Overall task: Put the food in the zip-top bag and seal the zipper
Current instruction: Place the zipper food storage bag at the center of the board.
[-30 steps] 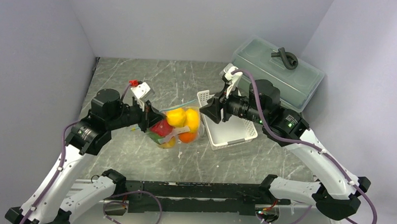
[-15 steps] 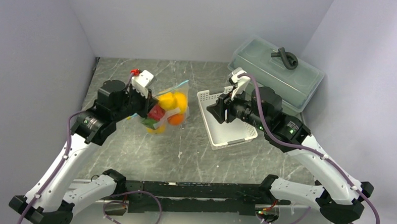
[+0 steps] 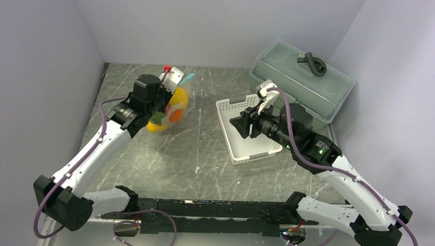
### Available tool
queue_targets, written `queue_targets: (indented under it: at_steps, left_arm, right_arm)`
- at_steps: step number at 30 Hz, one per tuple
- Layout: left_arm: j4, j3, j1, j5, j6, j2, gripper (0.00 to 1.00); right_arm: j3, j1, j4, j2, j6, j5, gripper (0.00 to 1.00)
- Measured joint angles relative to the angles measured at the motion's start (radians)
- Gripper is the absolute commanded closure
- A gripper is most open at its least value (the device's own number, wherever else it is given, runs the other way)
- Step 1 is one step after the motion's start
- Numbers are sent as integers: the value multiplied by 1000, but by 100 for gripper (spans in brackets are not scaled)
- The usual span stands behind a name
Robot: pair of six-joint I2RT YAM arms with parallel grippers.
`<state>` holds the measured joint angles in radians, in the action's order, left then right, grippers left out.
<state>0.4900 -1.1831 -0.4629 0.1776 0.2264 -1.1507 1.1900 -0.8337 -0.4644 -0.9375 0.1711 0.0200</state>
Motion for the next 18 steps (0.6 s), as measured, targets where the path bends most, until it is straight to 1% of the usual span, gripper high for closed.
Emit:
queue_targets:
  at_steps: [5,12,15,18]
  left_arm:
    - [-96,1,24,75,80,-90,100]
    - [-236,1,89,140,156,-225,100]
    - [-269,1,98,160,171,-283,100]
    - [-269,1,95,150,153,-312,100]
  right_arm:
    - [-31,0,20,8,12,-5,49]
    - [-51,0,43,26,24,-44,49]
    - [-56,0,48,39,28,-55,49]
    - [-64,0,52,50,31,-56,49]
